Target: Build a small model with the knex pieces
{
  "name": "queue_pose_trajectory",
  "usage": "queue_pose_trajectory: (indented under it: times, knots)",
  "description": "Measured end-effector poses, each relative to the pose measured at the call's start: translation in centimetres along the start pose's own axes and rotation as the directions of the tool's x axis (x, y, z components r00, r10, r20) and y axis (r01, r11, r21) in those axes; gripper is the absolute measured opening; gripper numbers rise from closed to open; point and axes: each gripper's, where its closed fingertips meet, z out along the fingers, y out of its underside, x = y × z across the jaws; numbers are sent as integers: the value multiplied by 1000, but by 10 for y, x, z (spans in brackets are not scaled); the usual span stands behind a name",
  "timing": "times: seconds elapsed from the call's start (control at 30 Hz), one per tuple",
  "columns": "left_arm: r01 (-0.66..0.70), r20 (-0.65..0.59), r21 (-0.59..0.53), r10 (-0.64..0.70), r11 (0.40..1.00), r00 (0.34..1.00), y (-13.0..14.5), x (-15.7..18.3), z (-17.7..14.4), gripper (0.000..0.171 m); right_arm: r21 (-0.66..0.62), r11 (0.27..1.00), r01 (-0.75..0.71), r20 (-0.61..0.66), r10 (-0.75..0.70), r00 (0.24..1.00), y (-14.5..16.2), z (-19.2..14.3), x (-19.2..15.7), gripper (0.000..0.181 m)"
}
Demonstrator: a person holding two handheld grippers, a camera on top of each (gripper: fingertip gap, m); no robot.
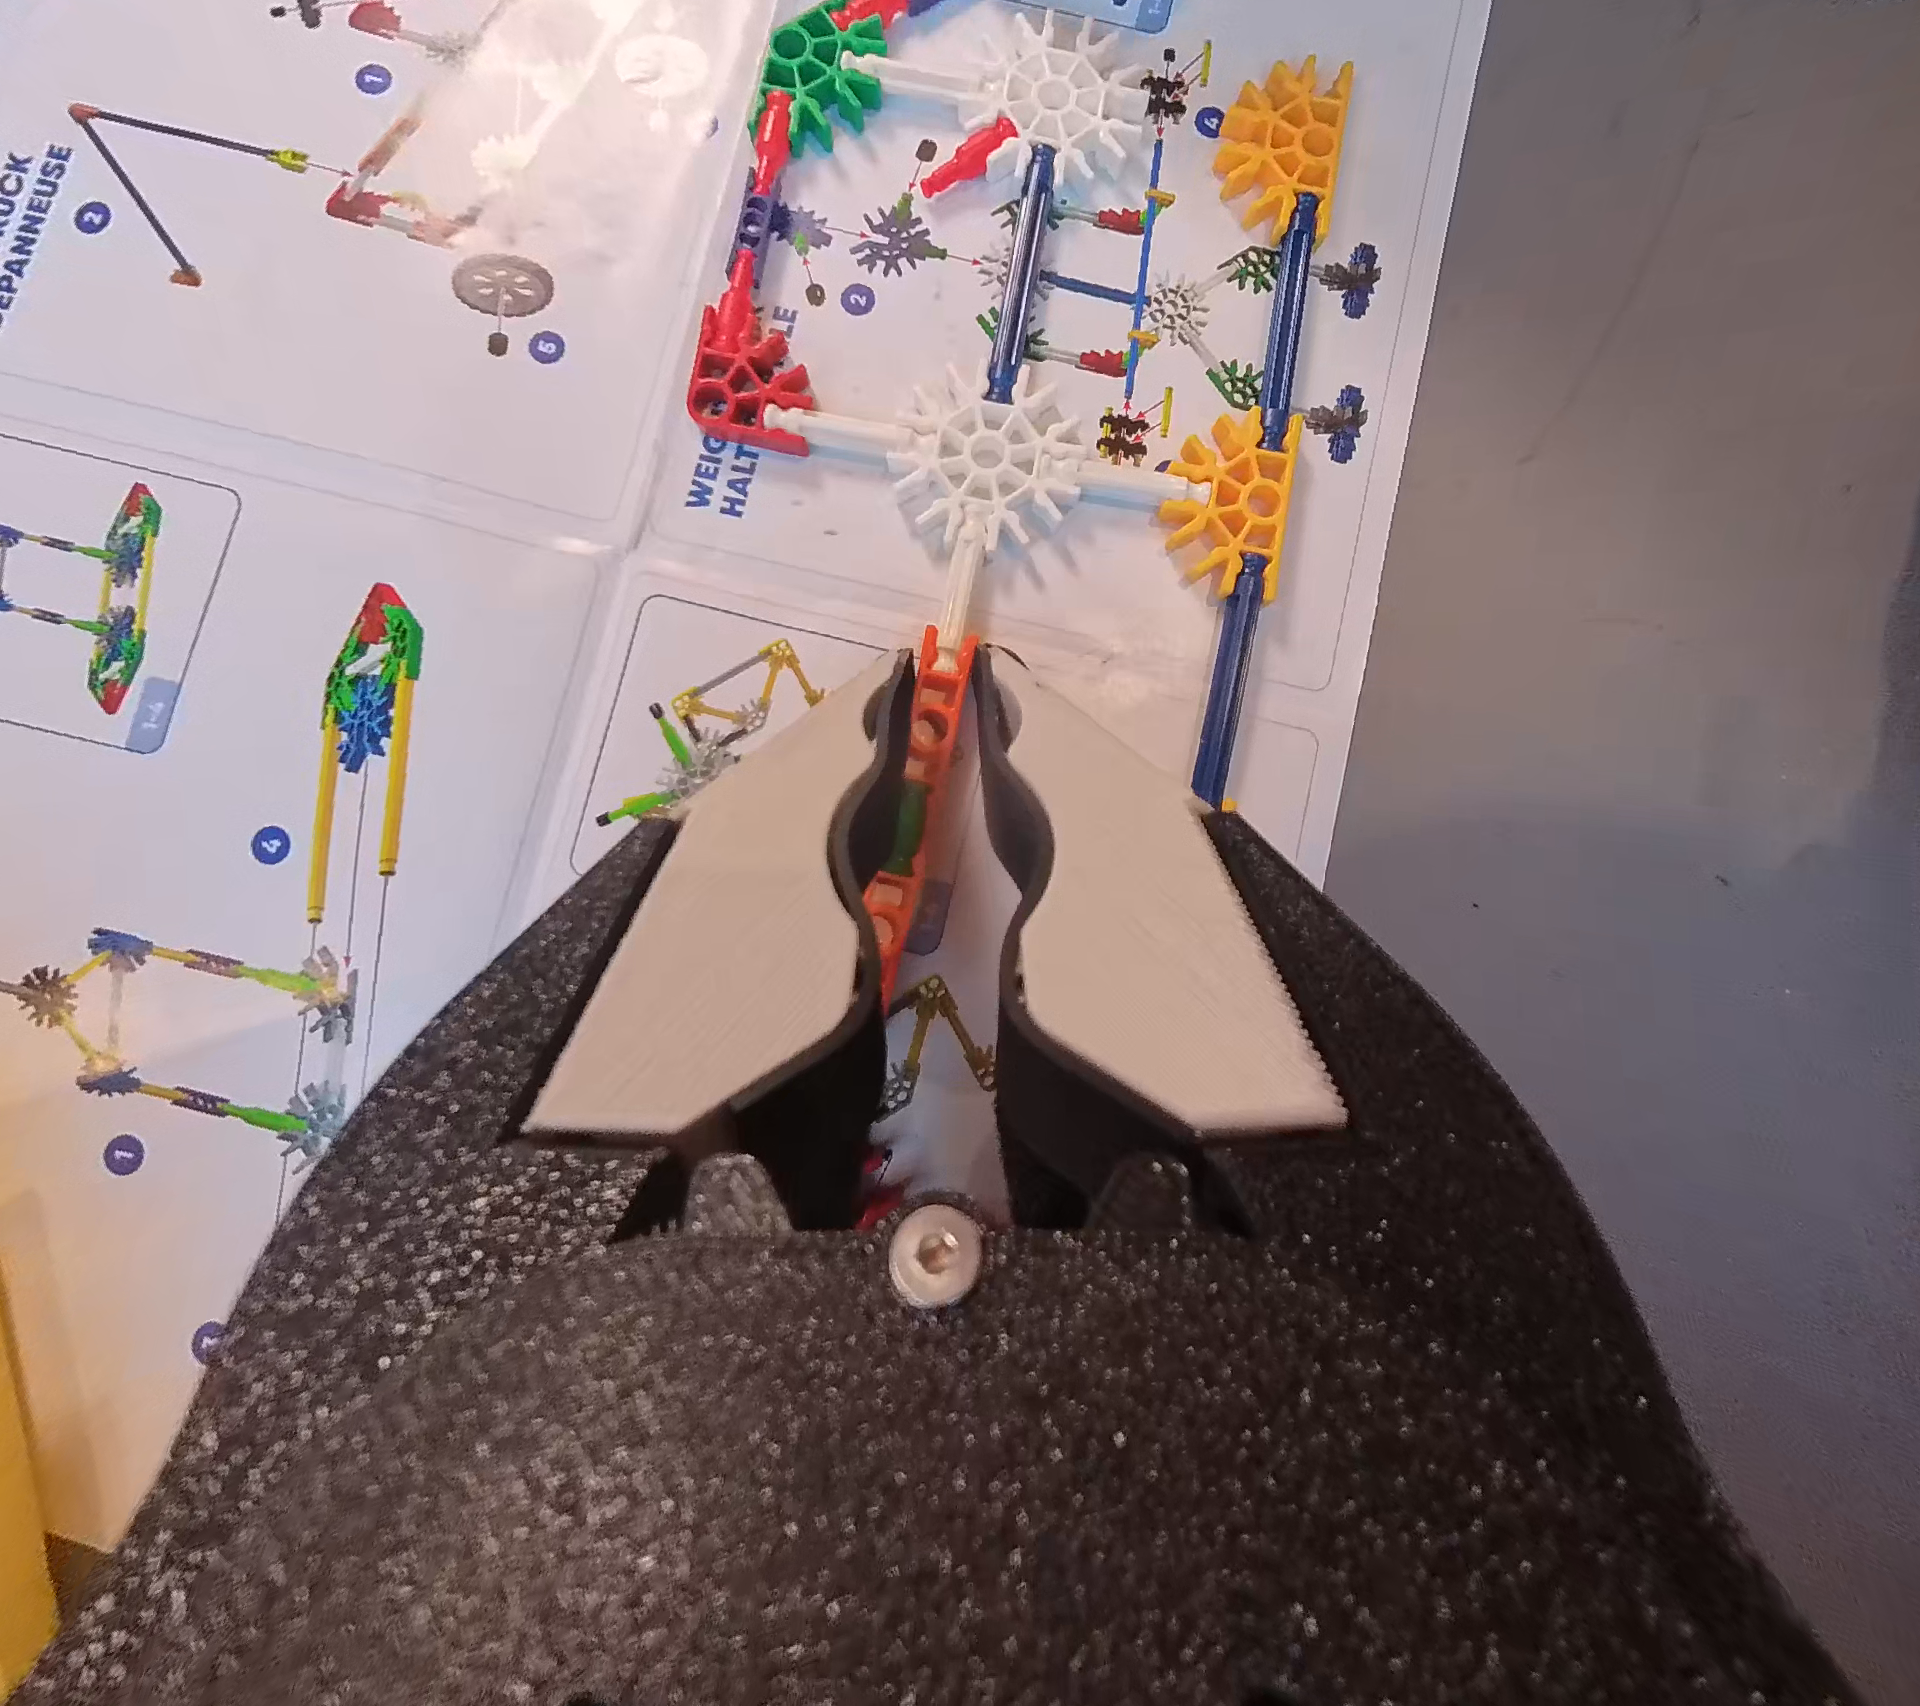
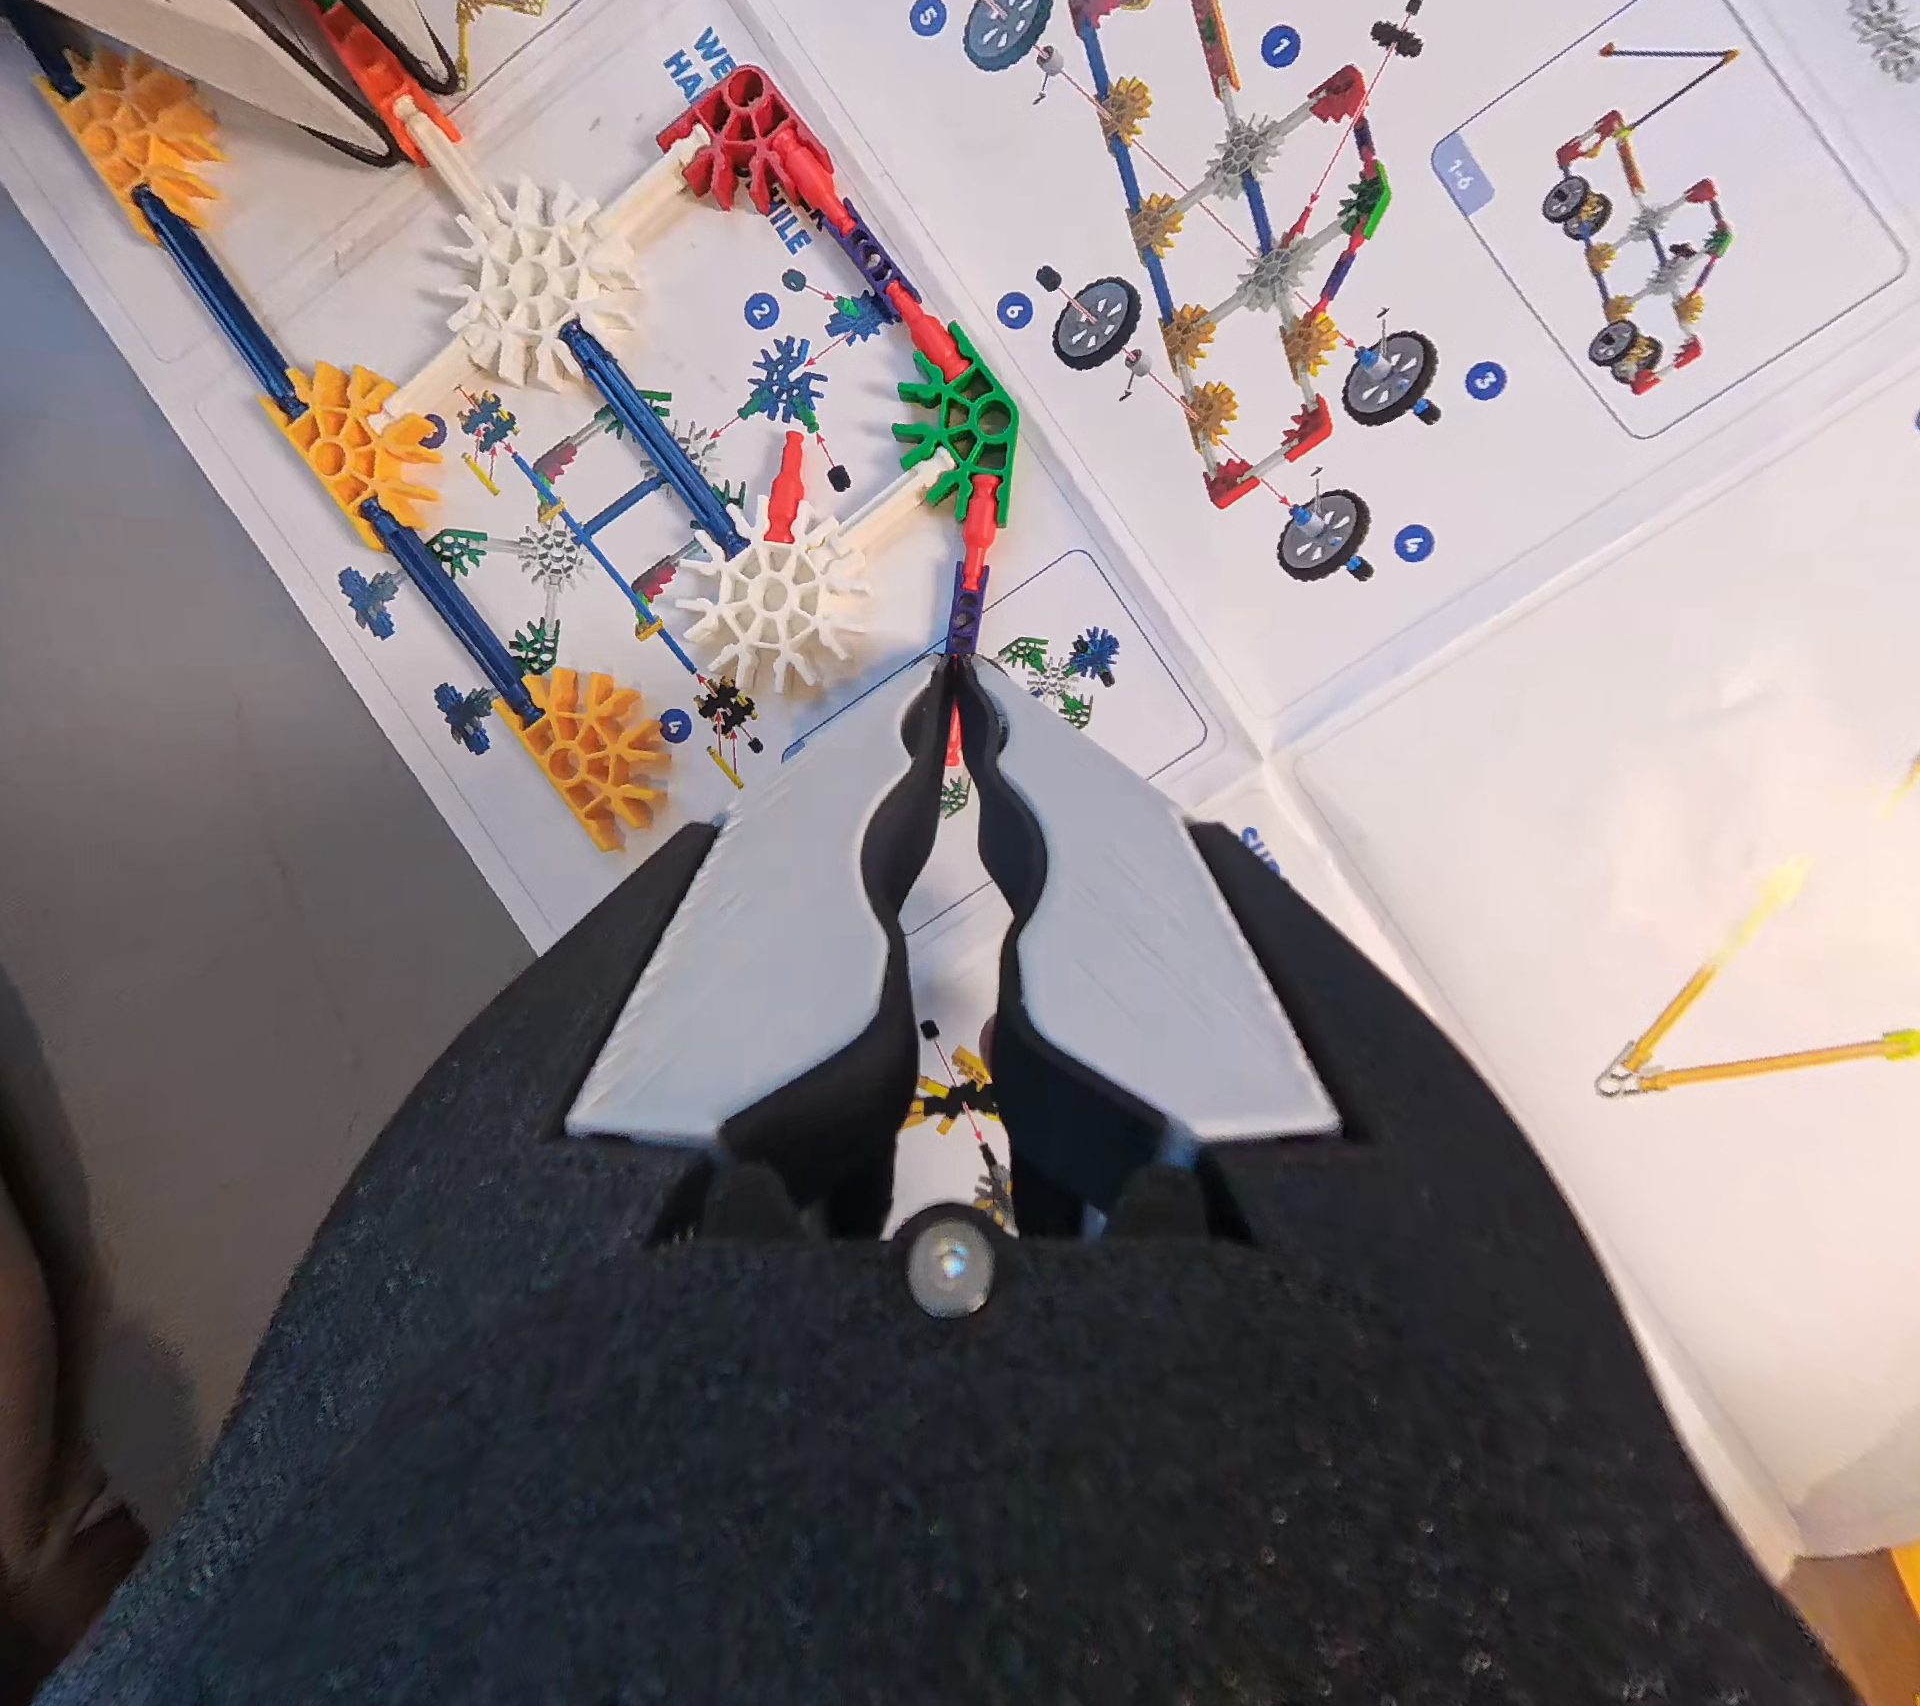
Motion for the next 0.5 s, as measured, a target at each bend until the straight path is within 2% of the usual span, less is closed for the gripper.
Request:
queue_pose_trajectory:
  times: [0.3, 0.5]
  knots:
    - [7, -12, 10, -7, 1000, 1000, 0, 0, 0, 9, -159, 987, -2, 109, 20, 994, 0, 2, 1, 0]
    - [12, -24, 20, -11, 1000, 1000, 0, 0, 0, 9, -208, 975, 77, 61, -66, 996, 0, 3, 1, 0]
